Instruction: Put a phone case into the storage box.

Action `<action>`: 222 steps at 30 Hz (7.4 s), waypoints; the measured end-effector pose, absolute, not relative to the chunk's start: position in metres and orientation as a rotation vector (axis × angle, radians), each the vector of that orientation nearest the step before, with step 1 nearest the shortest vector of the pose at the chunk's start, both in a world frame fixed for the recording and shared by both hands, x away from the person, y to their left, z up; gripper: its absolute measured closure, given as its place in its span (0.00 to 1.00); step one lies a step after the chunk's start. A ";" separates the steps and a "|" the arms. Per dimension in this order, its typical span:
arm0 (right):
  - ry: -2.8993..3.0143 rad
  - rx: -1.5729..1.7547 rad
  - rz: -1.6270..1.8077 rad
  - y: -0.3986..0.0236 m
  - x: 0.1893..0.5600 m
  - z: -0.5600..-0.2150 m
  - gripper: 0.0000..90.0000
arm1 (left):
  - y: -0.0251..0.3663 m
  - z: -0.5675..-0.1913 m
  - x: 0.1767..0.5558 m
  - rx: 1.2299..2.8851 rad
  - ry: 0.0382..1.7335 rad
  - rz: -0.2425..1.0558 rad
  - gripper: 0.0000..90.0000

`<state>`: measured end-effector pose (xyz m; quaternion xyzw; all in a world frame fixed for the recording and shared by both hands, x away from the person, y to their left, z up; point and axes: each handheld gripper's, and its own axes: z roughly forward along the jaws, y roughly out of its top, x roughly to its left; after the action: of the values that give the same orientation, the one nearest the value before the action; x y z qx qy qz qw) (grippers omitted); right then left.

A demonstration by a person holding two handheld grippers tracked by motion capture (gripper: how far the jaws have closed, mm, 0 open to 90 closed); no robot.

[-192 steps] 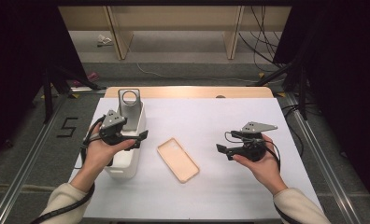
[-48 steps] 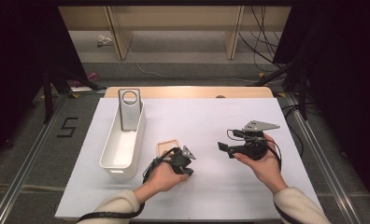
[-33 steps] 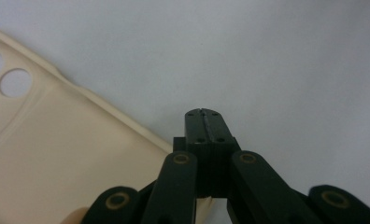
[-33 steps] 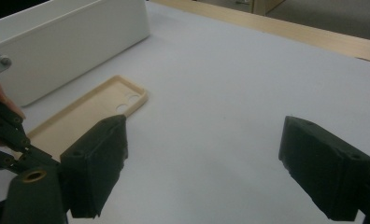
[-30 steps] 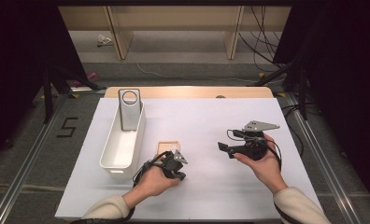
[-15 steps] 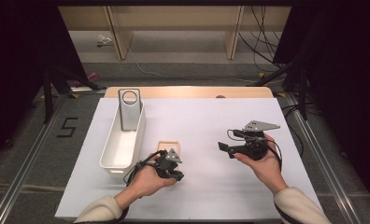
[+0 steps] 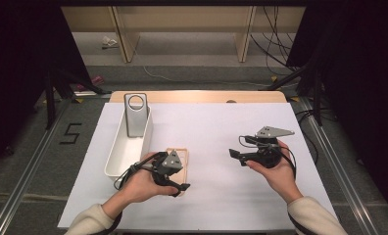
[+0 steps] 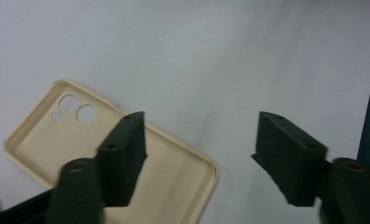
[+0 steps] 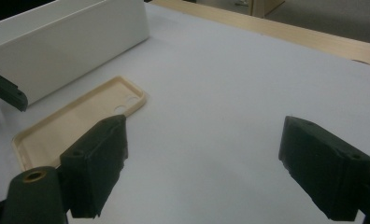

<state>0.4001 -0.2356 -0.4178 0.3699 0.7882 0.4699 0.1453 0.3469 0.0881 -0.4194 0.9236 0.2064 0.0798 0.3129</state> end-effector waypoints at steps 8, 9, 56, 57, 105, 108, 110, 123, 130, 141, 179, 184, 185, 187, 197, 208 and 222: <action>2.270 1.066 1.355 -0.236 0.400 -0.417 0.18 | 0.092 -0.417 0.347 2.528 0.436 0.283 0.21; 2.270 1.067 1.354 -0.236 0.400 -0.417 0.18 | 0.092 -0.418 0.347 2.554 0.422 0.306 0.19; 2.272 1.064 1.361 -0.236 0.399 -0.417 0.18 | 0.077 -0.461 0.343 2.919 0.128 0.450 0.37; 2.274 1.065 1.359 -0.236 0.399 -0.417 0.18 | 0.077 -0.461 0.343 2.918 0.128 0.447 0.37; 2.275 1.061 1.361 -0.235 0.399 -0.417 0.18 | 0.074 -0.459 0.346 2.961 0.058 0.230 0.74; 2.276 1.062 1.360 -0.234 0.399 -0.417 0.18 | 0.074 -0.459 0.346 2.964 0.058 0.225 0.76; 2.275 1.063 1.362 -0.234 0.399 -0.417 0.18 | 0.074 -0.459 0.346 2.967 0.060 0.220 0.77; 2.275 1.065 1.362 -0.234 0.399 -0.417 0.18 | 0.072 -0.458 0.346 2.979 0.033 0.213 0.82; 2.276 1.066 1.363 -0.234 0.399 -0.417 0.18 | 0.071 -0.459 0.345 2.986 -0.018 0.254 0.90; 2.276 1.066 1.363 -0.235 0.399 -0.417 0.18 | 0.071 -0.458 0.344 2.989 -0.041 0.248 0.95; 2.393 1.069 1.404 -0.181 0.403 -0.424 0.21 | 0.046 -0.433 0.325 2.754 -0.128 0.461 0.97; 2.440 1.094 1.407 -0.165 0.408 -0.429 0.25 | 0.042 -0.434 0.323 2.756 -0.149 0.464 0.97; 2.447 1.097 1.405 -0.163 0.409 -0.430 0.26 | 0.041 -0.434 0.323 2.754 -0.154 0.464 0.97; 2.462 1.107 1.406 -0.159 0.412 -0.432 0.28 | 0.040 -0.434 0.322 2.756 -0.158 0.465 0.97; 2.542 1.187 1.401 -0.149 0.427 -0.444 0.48 | 0.037 -0.434 0.319 2.769 -0.207 0.458 0.97; 2.554 1.236 1.500 -0.152 0.427 -0.440 0.76 | 0.035 -0.434 0.319 2.759 -0.218 0.461 0.97; 2.540 1.271 1.630 -0.155 0.421 -0.425 0.90 | 0.038 -0.438 0.323 2.731 -0.183 0.470 0.97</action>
<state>0.4208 -0.1546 -0.4255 0.3873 0.7740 0.4965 -0.0666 0.3234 0.0377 -0.4380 0.9671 -0.0649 0.1665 0.1811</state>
